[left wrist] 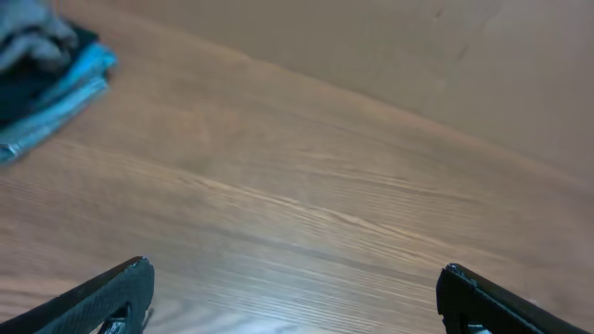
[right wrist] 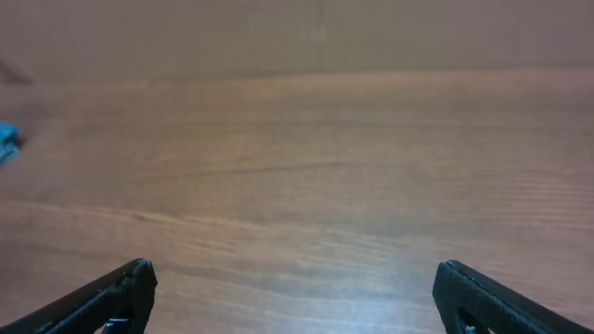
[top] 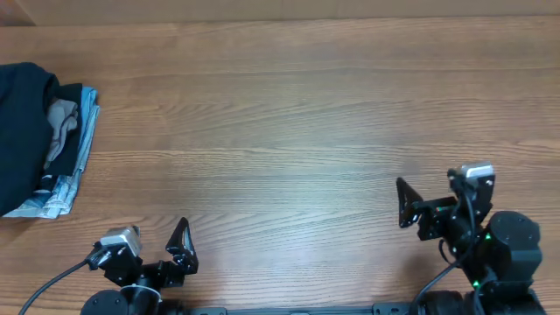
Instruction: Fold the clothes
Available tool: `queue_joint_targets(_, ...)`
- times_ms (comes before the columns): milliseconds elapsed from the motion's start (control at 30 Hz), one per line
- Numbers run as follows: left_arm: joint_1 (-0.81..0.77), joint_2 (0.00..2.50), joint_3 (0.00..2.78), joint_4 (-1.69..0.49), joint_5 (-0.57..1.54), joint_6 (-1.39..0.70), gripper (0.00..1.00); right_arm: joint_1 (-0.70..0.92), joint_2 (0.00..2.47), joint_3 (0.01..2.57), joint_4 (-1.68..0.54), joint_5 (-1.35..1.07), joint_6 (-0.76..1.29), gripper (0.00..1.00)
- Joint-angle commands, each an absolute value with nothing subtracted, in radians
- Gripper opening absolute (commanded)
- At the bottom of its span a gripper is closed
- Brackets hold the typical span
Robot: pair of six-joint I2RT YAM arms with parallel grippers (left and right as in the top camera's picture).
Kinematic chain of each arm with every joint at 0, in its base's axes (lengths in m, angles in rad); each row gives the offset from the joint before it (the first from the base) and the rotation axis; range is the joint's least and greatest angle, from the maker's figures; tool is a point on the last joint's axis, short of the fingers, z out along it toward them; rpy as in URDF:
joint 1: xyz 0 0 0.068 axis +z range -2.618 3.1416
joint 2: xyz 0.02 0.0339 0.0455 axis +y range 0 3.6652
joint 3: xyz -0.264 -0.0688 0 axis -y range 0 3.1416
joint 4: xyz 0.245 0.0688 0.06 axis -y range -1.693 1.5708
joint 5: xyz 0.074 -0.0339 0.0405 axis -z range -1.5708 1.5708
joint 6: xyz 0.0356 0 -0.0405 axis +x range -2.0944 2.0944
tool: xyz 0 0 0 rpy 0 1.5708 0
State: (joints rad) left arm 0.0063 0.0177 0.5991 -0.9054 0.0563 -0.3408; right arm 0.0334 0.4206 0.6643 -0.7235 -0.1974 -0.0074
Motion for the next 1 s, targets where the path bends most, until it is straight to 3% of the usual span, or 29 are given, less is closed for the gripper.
queue_joint_targets(0, 0.006, 0.003, 0.565, -0.862, 0.04, -0.199, 1.0, 0.038, 0.326, 0.553, -0.699, -0.226, 0.011, 1.0)
queue_joint_targets(333, 0.006, 0.003, 0.454, -0.794, 0.103, -0.051, 1.0, 0.038, 0.115, 0.384, -0.693, -0.173, 0.025, 1.0)
queue_joint_targets(600, 0.007, 0.003, 0.44, -0.646, -0.177, -0.036, 1.0, 0.038, 0.114, 0.112, -0.374, -0.17, 0.012, 1.0)
queue_joint_targets(967, 0.007, 0.003, 0.308, -0.533, -0.22, -0.053, 1.0, 0.038, 0.118, 0.11, -0.368, -0.098, 0.011, 1.0)
